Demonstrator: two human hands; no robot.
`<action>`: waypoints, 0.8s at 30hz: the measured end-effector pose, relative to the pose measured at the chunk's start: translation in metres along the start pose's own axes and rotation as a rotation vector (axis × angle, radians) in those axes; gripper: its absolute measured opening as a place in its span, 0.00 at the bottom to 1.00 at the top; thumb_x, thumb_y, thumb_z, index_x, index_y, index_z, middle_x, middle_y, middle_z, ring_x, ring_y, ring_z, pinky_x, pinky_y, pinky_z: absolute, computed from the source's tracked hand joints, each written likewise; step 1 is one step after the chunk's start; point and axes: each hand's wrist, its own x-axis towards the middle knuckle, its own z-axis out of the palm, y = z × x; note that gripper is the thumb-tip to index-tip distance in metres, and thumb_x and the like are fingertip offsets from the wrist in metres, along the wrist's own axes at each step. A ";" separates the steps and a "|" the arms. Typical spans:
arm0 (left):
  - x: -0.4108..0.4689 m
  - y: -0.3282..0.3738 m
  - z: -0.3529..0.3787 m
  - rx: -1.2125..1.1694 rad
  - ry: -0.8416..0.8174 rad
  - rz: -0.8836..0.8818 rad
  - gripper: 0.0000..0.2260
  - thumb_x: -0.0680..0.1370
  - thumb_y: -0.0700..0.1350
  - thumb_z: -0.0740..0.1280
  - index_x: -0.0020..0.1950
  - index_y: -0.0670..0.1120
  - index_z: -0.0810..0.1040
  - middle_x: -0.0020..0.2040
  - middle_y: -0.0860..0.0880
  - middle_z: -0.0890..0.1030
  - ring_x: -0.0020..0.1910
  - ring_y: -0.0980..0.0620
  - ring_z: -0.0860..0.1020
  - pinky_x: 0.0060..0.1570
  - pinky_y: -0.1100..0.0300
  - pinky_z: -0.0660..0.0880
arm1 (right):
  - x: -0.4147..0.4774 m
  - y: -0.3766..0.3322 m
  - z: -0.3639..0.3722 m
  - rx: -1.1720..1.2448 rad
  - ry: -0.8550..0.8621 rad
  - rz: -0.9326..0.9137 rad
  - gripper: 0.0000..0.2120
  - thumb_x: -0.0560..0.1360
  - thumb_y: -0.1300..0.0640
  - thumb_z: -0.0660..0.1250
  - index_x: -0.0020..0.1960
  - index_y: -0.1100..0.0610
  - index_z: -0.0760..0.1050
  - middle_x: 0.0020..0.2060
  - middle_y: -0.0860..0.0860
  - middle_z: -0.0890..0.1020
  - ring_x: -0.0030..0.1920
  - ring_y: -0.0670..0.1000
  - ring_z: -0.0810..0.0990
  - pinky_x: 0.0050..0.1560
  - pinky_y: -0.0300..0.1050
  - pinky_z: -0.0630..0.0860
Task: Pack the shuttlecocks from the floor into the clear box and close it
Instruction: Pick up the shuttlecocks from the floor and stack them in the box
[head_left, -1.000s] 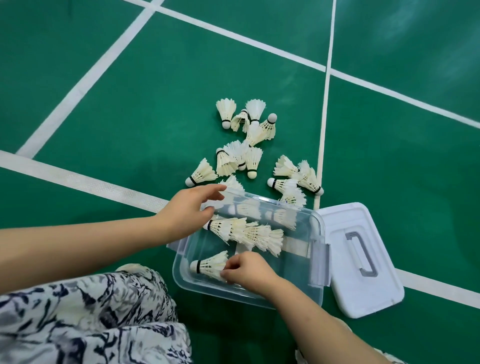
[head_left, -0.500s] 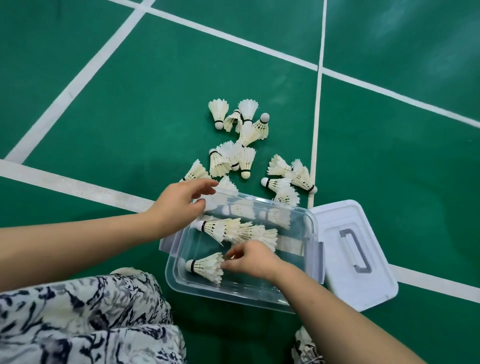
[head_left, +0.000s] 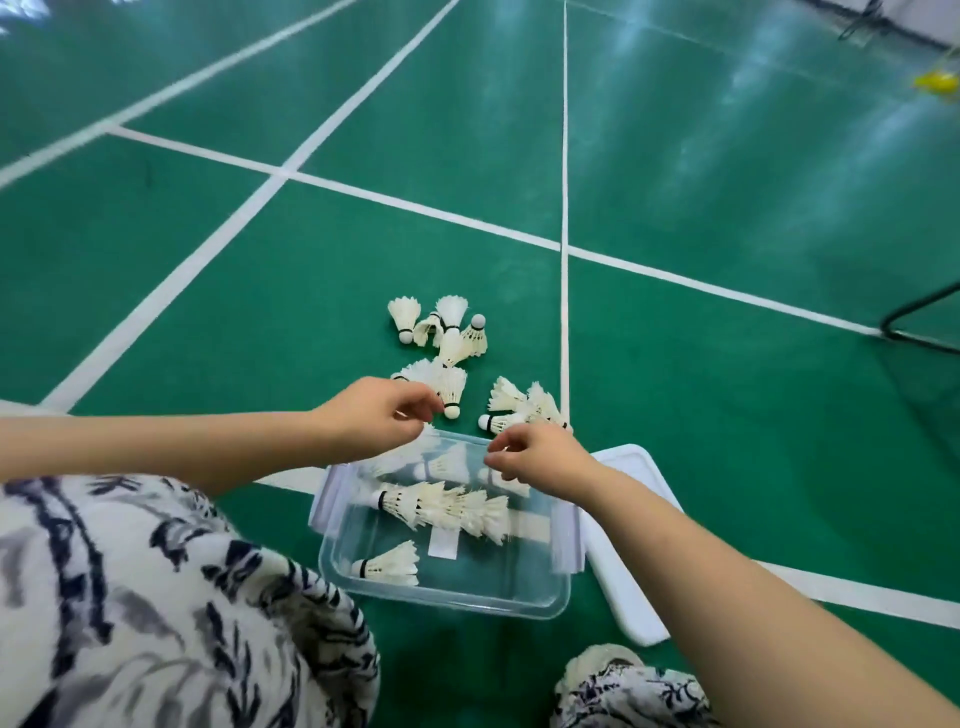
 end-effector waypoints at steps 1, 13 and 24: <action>-0.003 0.007 -0.007 0.022 -0.018 0.002 0.14 0.75 0.39 0.62 0.59 0.49 0.77 0.52 0.51 0.81 0.54 0.52 0.79 0.58 0.59 0.74 | -0.006 -0.006 -0.004 -0.013 0.015 -0.015 0.10 0.74 0.51 0.67 0.52 0.55 0.79 0.40 0.50 0.81 0.43 0.50 0.80 0.48 0.43 0.76; -0.060 0.100 -0.062 0.434 -0.219 0.114 0.12 0.75 0.47 0.65 0.59 0.51 0.76 0.49 0.53 0.80 0.49 0.52 0.76 0.55 0.60 0.72 | -0.077 -0.048 -0.042 -0.165 0.097 -0.110 0.13 0.75 0.51 0.66 0.54 0.58 0.79 0.39 0.51 0.82 0.39 0.48 0.78 0.42 0.40 0.75; 0.005 0.096 -0.057 0.597 -0.210 0.113 0.16 0.77 0.49 0.62 0.65 0.51 0.71 0.58 0.49 0.79 0.53 0.50 0.75 0.54 0.62 0.69 | -0.045 -0.026 -0.082 -0.322 0.175 -0.011 0.15 0.77 0.52 0.63 0.59 0.58 0.78 0.58 0.54 0.81 0.58 0.54 0.77 0.56 0.42 0.72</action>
